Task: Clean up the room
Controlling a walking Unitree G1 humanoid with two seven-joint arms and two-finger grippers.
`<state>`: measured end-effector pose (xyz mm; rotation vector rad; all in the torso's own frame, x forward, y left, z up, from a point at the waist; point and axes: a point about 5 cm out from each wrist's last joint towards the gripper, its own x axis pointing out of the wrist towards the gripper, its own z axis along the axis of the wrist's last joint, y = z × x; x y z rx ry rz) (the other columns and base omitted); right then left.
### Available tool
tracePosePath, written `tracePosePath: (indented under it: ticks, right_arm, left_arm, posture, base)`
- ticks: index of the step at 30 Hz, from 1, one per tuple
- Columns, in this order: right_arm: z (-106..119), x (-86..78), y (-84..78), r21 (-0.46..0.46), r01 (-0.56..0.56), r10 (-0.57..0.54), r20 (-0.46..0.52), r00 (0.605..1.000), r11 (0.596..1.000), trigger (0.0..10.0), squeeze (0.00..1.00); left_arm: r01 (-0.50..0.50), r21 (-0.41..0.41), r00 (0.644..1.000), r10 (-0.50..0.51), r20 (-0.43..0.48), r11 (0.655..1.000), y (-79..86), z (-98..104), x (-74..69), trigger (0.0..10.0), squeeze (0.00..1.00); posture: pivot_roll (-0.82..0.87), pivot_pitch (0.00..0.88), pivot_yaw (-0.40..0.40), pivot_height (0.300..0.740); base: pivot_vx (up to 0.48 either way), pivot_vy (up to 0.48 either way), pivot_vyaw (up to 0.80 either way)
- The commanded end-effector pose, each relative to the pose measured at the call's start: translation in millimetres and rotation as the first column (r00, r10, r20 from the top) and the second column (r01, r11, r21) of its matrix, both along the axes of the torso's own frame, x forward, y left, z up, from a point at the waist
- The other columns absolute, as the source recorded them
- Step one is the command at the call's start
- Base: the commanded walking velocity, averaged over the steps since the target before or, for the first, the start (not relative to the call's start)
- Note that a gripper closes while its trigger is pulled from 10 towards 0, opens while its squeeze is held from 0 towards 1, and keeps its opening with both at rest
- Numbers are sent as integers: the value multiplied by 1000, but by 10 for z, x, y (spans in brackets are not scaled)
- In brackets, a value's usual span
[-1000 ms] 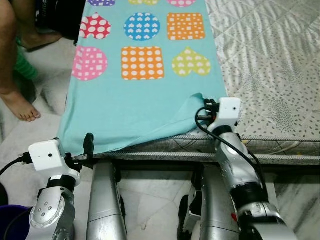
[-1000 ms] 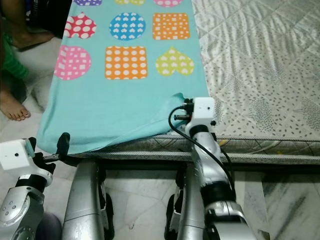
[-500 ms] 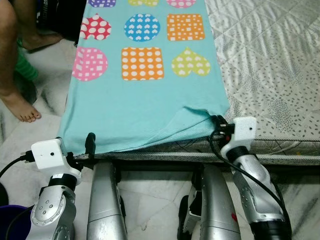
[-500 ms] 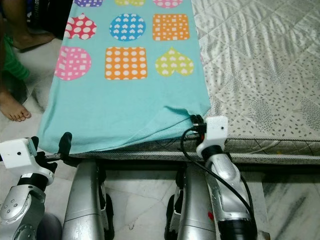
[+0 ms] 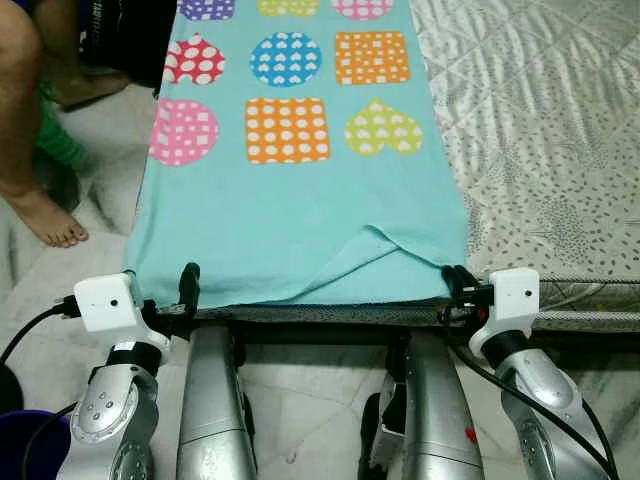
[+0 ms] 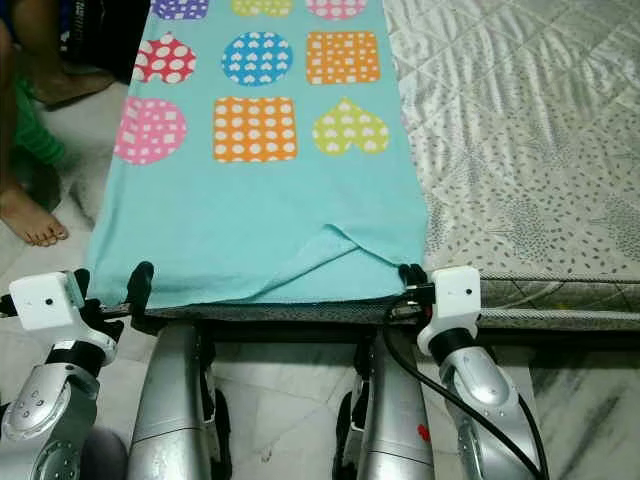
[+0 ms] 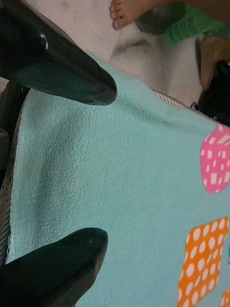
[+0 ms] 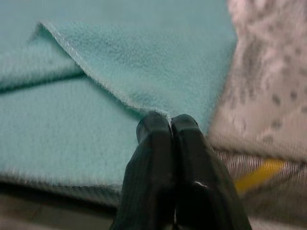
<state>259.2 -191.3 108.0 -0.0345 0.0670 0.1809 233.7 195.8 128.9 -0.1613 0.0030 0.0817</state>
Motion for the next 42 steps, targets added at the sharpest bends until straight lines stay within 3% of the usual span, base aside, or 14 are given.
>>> tracePosePath:
  ticks: [1, 2, 9, 12, 14, 19, 24, 30, 31, 32, 33, 42]
  right_arm:
    - [-49, -75, -52, 3, 20, -20, -35, 999, 1000, 10000, 855]
    - [-58, -81, -49, 4, 19, -19, -39, 999, 1000, 10000, 1000]
    - [-132, -106, -89, -47, 26, -30, -79, 996, 999, 10000, 1000]
    - [-134, -80, -191, -159, 67, -81, -82, 993, 985, 10000, 1000]
    - [-126, -71, -217, -165, 84, -97, -75, 992, 983, 10000, 1000]
    - [-20, -23, -252, -130, 110, -114, -24, 993, 985, 10000, 1000]
    - [167, 30, -120, -21, 42, -41, 39, 998, 999, 10000, 1000]
    - [169, 66, -127, -54, 13, -11, 41, 999, 998, 10000, 1000]
    - [154, 66, -150, -60, 21, -19, 33, 999, 998, 10000, 945]
    - [119, 56, -189, -79, 28, -26, 15, 1000, 996, 10000, 510]
    - [97, 45, -206, -89, 29, -29, 4, 1000, 996, 10000, 0]
    - [-125, -38, -225, -124, 15, -24, -76, 997, 992, 10000, 0]
  left_arm:
    - [7, 6, 1000, -7, -23, 1000, 17, -58, -18, 10000, 0]
    - [8, 6, 1000, -8, -23, 1000, 17, -58, -17, 10000, 0]
    - [12, 7, 1000, -12, -26, 1000, 28, -68, -5, 10000, 0]
    - [16, 6, 1000, -16, -26, 1000, 25, -65, -2, 10000, 0]
    - [17, 6, 1000, -17, -25, 1000, 24, -65, 1, 10000, 0]
    - [19, 5, 1000, -19, -20, 1000, 26, -60, 17, 10000, 0]
    - [23, 3, 1000, -23, -14, 1000, 21, -48, 32, 10000, 0]
    - [25, 1, 1000, -25, -14, 1000, 15, -53, 46, 10000, 0]
    - [25, 1, 1000, -25, -13, 1000, 13, -51, 49, 10000, 0]
    - [23, 0, 1000, -23, -11, 1000, 14, -49, 52, 10000, 0]
    - [22, 0, 1000, -22, -10, 1000, 16, -49, 54, 10000, 0]
    - [16, -3, 1000, -16, -7, 1000, 18, -46, 52, 10000, 0]
  posture:
    - [181, 316, 17, 522]
    - [181, 315, 18, 522]
    - [181, 307, 21, 522]
    - [181, 307, 21, 522]
    - [175, 305, 23, 522]
    - [170, 303, 25, 522]
    - [168, 301, 30, 522]
    - [165, 298, 28, 522]
    - [166, 297, 26, 522]
    - [164, 297, 24, 522]
    - [163, 297, 23, 522]
    - [164, 296, 20, 522]
  base:
    - [0, 0, 0]
    - [0, 0, 0]
    - [0, 0, 0]
    - [0, 0, 0]
    - [0, 0, 0]
    - [0, 0, 0]
    - [0, 0, 0]
    - [0, 0, 0]
    - [0, 0, 0]
    - [0, 0, 0]
    - [0, 0, 0]
    - [0, 0, 0]
